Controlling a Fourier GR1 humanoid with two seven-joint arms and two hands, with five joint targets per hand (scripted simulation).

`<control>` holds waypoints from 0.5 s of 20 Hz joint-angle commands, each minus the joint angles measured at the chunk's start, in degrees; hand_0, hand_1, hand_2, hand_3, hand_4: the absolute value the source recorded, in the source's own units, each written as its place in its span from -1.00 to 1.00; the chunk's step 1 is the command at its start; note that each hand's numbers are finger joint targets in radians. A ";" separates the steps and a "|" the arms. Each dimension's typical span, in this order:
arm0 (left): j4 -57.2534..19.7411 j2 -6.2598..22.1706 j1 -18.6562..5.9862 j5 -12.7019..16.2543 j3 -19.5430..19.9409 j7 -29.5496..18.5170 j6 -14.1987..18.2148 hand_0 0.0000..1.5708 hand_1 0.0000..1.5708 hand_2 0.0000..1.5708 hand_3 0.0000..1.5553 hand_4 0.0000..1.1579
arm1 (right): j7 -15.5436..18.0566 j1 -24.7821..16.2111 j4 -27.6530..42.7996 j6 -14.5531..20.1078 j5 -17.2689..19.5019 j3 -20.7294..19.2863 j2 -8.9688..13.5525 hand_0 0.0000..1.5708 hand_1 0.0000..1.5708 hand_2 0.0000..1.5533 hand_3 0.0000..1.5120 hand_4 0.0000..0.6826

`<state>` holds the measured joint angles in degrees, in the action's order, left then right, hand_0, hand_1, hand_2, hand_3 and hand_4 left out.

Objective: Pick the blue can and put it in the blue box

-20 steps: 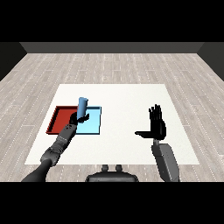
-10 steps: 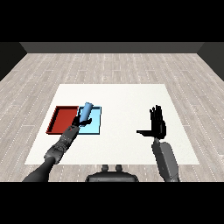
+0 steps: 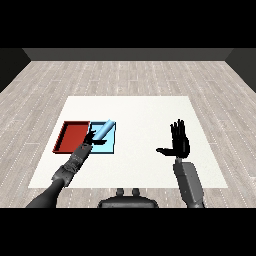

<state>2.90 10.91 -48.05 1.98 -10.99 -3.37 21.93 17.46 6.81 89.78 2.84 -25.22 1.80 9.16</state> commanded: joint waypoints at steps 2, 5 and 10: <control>0.17 -0.18 3.23 1.80 2.66 -3.23 9.94 -1.00 -1.00 -1.00 -1.00 -1.00 | -1.40 0.04 1.55 -0.22 -0.93 -0.39 -0.13 -1.00 -1.00 -1.00 -1.00 -1.00; 6.66 -0.72 4.36 5.82 7.08 -12.52 17.23 -1.00 -1.00 -1.00 -1.00 -1.00 | -1.16 3.15 -0.91 -1.63 -1.91 -1.70 0.67 -1.00 -1.00 -1.00 -1.00 -1.00; 18.56 0.20 5.97 9.12 10.78 -29.19 11.66 -1.00 -1.00 -1.00 -1.00 -1.00 | 0.25 -2.20 2.66 -1.02 -0.69 0.30 -0.98 -1.00 -1.00 -1.00 -1.00 -1.00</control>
<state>14.17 11.08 -44.01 8.60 -2.94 -21.92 34.83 17.44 5.82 91.30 1.68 -25.97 1.85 8.65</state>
